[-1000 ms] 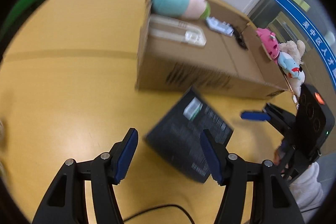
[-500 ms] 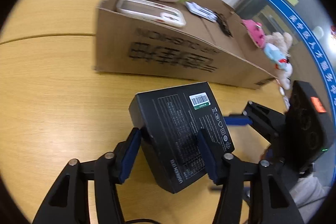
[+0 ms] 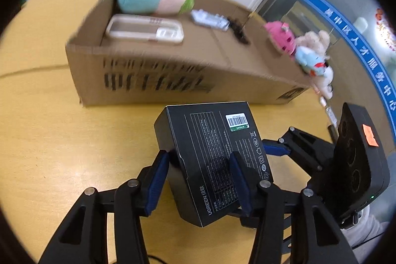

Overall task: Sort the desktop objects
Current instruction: 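Carry the black charger box with both grippers into the cardboard box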

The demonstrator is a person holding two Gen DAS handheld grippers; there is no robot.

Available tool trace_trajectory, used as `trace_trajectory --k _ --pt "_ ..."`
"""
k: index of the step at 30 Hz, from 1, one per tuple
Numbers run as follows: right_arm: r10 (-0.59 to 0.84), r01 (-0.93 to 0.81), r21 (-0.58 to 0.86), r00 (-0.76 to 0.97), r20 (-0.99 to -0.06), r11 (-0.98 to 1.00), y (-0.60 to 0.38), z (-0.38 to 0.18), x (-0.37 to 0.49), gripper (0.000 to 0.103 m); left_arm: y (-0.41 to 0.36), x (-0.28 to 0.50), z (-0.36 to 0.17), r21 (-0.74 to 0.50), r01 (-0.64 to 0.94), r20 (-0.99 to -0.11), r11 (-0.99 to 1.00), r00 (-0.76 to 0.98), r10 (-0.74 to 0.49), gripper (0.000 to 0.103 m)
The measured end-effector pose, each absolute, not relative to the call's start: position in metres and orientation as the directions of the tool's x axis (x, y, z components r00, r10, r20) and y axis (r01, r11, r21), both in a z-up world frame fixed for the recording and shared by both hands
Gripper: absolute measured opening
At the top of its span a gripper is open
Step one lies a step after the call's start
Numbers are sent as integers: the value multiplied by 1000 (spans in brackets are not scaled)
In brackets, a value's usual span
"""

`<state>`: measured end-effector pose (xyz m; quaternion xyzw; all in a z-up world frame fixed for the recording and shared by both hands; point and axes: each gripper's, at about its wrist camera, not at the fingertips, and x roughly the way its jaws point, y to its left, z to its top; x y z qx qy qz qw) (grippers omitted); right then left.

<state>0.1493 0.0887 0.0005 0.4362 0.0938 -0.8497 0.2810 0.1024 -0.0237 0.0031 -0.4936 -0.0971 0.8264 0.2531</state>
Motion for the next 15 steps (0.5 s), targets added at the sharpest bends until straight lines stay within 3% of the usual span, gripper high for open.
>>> trace_trajectory --k 15 --pt "-236 408 -183 -777 -583 -894 166 171 116 78 67 46 189 -194 -577 -536 -793 -615 579 50"
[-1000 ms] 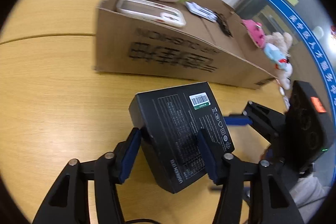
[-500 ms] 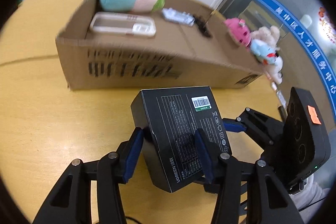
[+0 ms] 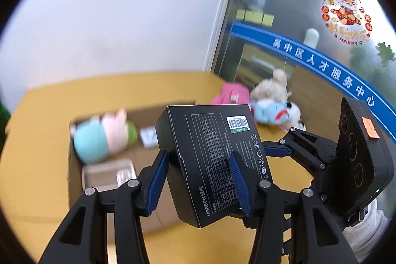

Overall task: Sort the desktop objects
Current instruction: 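Carry the black charger box with both grippers into the cardboard box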

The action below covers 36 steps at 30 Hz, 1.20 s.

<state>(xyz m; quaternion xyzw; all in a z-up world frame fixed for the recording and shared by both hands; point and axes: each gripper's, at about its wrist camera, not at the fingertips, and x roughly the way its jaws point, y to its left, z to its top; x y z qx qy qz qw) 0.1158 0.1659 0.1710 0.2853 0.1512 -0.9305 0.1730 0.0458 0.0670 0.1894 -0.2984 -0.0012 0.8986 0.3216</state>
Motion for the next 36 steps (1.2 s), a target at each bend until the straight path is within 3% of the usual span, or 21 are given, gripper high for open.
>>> trace_trajectory --k 6,12,23,36 --pt "-206 383 -230 -810 -548 -895 189 217 69 78 76 3 226 -171 -595 -497 -786 -637 590 50" --pt "-212 413 -225 -777 -593 -883 206 226 8 78 78 -65 211 -232 -568 -534 -790 -605 591 50" --pt "-263 487 -49 -551 -792 -872 232 105 -105 78 89 -167 79 -392 -424 -724 -816 -405 558 50" --pt "-281 462 108 -323 -904 -880 238 -4 -143 78 109 -198 -14 -445 -316 -829 -838 -209 518 50"
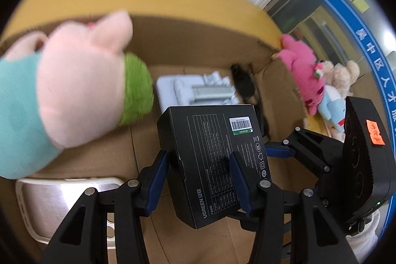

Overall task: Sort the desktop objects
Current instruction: 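Carry the black charger box with both grippers into the cardboard box, then open both grippers to release the charger box in the box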

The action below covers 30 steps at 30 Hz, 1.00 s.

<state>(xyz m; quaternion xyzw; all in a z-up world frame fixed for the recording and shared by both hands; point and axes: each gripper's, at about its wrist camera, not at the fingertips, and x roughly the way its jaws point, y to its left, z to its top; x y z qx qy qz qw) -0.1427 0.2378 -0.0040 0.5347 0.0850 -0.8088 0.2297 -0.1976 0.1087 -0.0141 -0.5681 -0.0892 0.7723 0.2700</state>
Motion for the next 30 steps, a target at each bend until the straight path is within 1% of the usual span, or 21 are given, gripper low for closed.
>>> trace_trajectory --k 2,5,8,11,12,14,15,16,17,18,19,20,21,23,25,27,30 --pt "-273 461 119 -283 -919 -879 237 -18 -144 78 111 -198 -24 -440 -304 -842 -845 -187 506 50" --pt "-271 454 124 -273 -923 -882 236 -26 -145 79 103 -200 -26 -476 -272 -828 -836 -181 531 50" --pt "-283 431 143 -280 -917 -891 236 -21 -143 78 99 -195 -15 -436 -275 -845 -857 -201 495 48" --pt "-280 420 124 -333 -901 -899 235 -2 -129 79 82 -170 28 -401 -325 -809 -856 -313 498 48" --pt "-281 413 119 -359 -890 -903 235 8 -122 81 71 -157 49 -383 -339 -787 -859 -367 495 48" --pt "-292 384 116 -441 -848 -916 240 36 -95 87 47 -125 91 -329 -347 -743 -878 -479 468 50" --pt "-295 365 113 -493 -818 -924 244 52 -78 95 33 -104 115 -293 -350 -711 -890 -542 448 50" --pt "-291 352 106 -530 -796 -930 246 61 -66 103 20 -84 136 -252 -343 -680 -905 -603 418 56" --pt "-279 330 91 -586 -761 -940 248 73 -46 103 3 -58 157 -199 -320 -643 -926 -670 370 73" --pt "-261 296 79 -648 -715 -952 251 86 -21 103 -9 -37 171 -151 -291 -615 -945 -720 320 82" --pt "-250 273 80 -674 -695 -959 259 95 -16 103 -17 -23 178 -112 -270 -600 -956 -749 282 86" --pt "-229 229 89 -710 -666 -969 262 101 4 103 -25 -4 183 -51 -254 -585 -966 -776 235 86" --pt "-214 195 102 -732 -647 -976 263 103 19 103 -28 11 182 -5 -245 -576 -969 -792 203 86" --pt "-186 128 137 -764 -618 -982 264 96 38 103 -30 27 170 28 -241 -573 -970 -799 182 86" --pt "-145 63 154 -779 -610 -986 270 85 52 103 -29 36 137 -9 -257 -605 -966 -768 210 86" --pt "-99 16 136 -773 -627 -991 268 63 52 103 -25 39 103 -52 -253 -622 -966 -749 230 86" --pt "-52 -7 93 -782 -621 -996 254 33 55 103 -9 40 51 -52 -214 -622 -975 -757 199 86"
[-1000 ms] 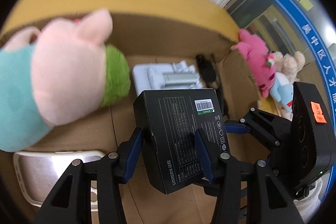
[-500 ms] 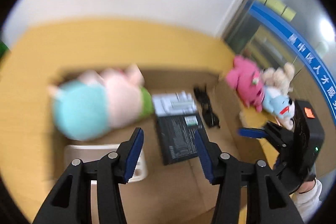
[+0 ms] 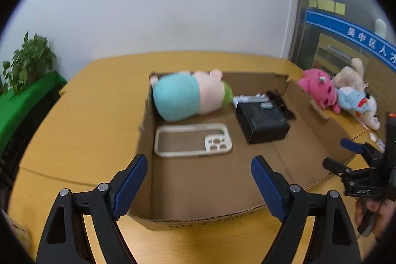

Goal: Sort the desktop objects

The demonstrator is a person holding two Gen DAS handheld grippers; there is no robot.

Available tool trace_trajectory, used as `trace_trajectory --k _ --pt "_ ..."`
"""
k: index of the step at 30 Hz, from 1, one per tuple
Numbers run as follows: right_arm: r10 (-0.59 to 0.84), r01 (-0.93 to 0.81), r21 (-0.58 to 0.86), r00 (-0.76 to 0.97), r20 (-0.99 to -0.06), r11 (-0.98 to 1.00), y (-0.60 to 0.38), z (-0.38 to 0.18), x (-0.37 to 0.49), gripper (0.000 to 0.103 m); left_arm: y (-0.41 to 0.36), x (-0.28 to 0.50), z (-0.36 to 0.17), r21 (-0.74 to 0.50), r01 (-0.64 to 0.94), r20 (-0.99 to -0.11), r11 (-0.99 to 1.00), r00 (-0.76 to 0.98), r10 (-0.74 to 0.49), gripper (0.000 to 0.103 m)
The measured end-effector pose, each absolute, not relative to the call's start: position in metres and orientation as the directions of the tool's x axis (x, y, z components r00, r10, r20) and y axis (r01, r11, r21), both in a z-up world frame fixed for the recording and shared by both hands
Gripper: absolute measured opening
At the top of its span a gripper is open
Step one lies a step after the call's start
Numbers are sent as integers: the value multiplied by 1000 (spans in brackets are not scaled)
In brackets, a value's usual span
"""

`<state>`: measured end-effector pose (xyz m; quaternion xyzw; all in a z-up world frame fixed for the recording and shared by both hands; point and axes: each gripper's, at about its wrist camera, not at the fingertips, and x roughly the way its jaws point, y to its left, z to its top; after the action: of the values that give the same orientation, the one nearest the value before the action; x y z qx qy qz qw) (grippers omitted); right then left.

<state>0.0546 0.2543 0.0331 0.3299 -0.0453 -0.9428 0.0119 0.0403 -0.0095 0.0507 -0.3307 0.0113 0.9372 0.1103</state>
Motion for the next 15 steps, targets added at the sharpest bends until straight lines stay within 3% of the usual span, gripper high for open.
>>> trace_trajectory --k 5,9,15 --pt "-23 -40 103 -835 -550 -994 247 12 60 103 11 35 3 -22 -168 -588 -985 -795 149 86" --pt "13 -60 77 -863 -504 -995 245 6 61 103 19 36 -5 40 -110 -517 -993 -853 74 88" --pt "16 -55 70 -883 -469 -996 247 4 65 103 16 43 -6 42 -90 -460 -995 -886 60 90"
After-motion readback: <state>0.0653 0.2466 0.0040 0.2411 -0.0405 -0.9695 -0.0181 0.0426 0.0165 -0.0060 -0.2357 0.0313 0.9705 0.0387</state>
